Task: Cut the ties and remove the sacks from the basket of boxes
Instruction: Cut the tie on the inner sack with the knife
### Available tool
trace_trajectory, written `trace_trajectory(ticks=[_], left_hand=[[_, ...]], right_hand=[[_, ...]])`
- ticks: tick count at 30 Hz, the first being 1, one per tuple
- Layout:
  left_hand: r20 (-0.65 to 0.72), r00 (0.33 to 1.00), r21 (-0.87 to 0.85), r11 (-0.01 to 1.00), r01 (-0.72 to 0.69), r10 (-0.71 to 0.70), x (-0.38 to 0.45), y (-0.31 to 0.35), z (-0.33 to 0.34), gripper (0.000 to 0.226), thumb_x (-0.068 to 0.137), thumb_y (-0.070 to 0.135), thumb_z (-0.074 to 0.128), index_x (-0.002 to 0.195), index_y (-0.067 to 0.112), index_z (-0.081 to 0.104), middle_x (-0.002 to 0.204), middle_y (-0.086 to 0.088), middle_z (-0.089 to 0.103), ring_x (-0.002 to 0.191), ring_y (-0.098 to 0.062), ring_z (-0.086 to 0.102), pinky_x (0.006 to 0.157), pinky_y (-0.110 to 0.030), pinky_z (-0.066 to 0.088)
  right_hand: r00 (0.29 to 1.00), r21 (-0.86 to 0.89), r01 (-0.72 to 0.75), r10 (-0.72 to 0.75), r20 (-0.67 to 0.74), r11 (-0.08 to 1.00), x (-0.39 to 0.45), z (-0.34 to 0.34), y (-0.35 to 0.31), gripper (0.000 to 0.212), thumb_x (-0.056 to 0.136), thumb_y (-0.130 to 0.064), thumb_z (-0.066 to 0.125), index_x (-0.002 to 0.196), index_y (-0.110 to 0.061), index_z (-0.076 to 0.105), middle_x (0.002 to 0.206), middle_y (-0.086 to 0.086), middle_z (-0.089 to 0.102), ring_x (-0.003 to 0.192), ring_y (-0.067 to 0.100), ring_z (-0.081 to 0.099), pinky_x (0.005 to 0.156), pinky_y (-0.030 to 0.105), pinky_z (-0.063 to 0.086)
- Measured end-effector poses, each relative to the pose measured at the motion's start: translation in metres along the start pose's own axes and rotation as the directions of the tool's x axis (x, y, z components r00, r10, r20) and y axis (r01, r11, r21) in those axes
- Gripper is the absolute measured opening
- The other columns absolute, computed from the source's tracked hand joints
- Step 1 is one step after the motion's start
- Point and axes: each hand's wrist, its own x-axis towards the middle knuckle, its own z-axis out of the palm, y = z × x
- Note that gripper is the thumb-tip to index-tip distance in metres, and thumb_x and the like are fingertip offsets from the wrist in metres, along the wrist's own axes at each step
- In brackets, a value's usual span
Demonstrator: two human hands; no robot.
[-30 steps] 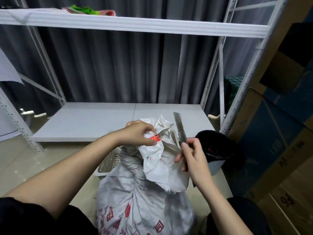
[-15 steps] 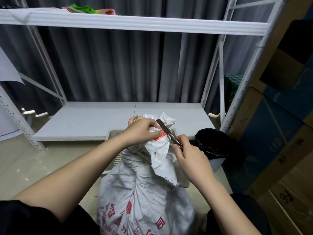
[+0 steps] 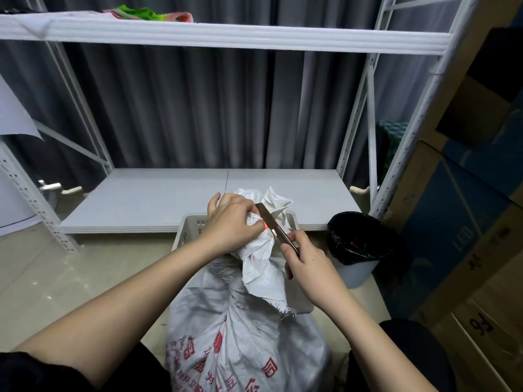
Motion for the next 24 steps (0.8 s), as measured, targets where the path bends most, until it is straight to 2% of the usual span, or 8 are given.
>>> trace_trajectory(ticks=[2, 5, 7, 13, 17, 24], left_hand=[[-0.029, 1.0, 0.008, 1.0, -0.002, 0.002, -0.003, -0.003, 0.0, 0.022, 0.083, 0.04, 0.063, 0.099, 0.024, 0.064, 0.118, 0.004, 0.054, 0.128, -0.016, 0.034, 0.117, -0.037, 0.008], [-0.029, 1.0, 0.014, 1.0, -0.009, 0.009, -0.005, -0.006, -0.002, 0.024, 0.084, 0.04, 0.062, 0.101, 0.024, 0.065, 0.117, 0.005, 0.052, 0.126, -0.017, 0.035, 0.115, -0.036, 0.014], [-0.027, 1.0, 0.022, 1.0, -0.006, 0.007, -0.005, -0.006, -0.004, 0.025, 0.084, 0.041, 0.062, 0.101, 0.023, 0.065, 0.116, 0.005, 0.052, 0.124, -0.017, 0.038, 0.114, -0.037, 0.016], [-0.033, 0.999, 0.1, 0.995, -0.027, 0.03, -0.006, -0.006, -0.005, 0.03, 0.083, 0.048, 0.06, 0.101, 0.024, 0.064, 0.113, 0.003, 0.054, 0.123, -0.018, 0.042, 0.114, -0.038, 0.016], [-0.038, 0.999, 0.112, 0.993, -0.029, 0.034, -0.006, -0.004, -0.004, 0.034, 0.083, 0.051, 0.06, 0.102, 0.023, 0.065, 0.111, 0.003, 0.055, 0.123, -0.017, 0.042, 0.115, -0.038, 0.015], [-0.056, 0.997, 0.134, 0.99, -0.043, 0.051, -0.004, -0.002, -0.002, 0.033, 0.084, 0.049, 0.06, 0.101, 0.022, 0.065, 0.109, 0.003, 0.054, 0.122, -0.018, 0.042, 0.115, -0.038, 0.014]], right_hand=[[1.0, 0.05, -0.008, 0.006, 0.029, 0.999, 0.0, 0.0, 0.0, 0.016, 0.098, -0.036, 0.04, 0.102, -0.021, 0.044, 0.08, 0.005, 0.066, 0.083, 0.028, 0.06, 0.075, 0.038, 0.046], [0.998, 0.084, -0.018, 0.013, 0.06, 0.996, 0.003, -0.005, 0.0, 0.012, 0.097, -0.035, 0.042, 0.099, -0.023, 0.044, 0.068, -0.003, 0.061, 0.067, 0.019, 0.053, 0.073, 0.036, 0.045], [0.997, 0.071, -0.01, 0.005, 0.072, 0.997, 0.004, -0.008, -0.002, 0.012, 0.097, -0.035, 0.042, 0.098, -0.024, 0.044, 0.066, -0.001, 0.063, 0.061, 0.016, 0.049, 0.072, 0.035, 0.045], [0.997, -0.189, 0.055, -0.045, 0.057, 0.98, -0.001, -0.018, -0.013, 0.021, 0.098, -0.039, 0.037, 0.108, -0.021, 0.043, 0.089, 0.01, 0.069, 0.089, 0.032, 0.062, 0.078, 0.041, 0.049], [0.998, -0.311, 0.062, -0.054, 0.036, 0.948, -0.004, -0.023, -0.018, 0.023, 0.098, -0.039, 0.034, 0.11, -0.021, 0.042, 0.095, 0.012, 0.067, 0.09, 0.037, 0.061, 0.076, 0.042, 0.049], [0.998, -0.372, 0.067, -0.058, 0.034, 0.926, -0.005, -0.025, -0.018, 0.024, 0.098, -0.04, 0.033, 0.111, -0.021, 0.04, 0.099, 0.013, 0.067, 0.091, 0.038, 0.061, 0.077, 0.043, 0.05]])
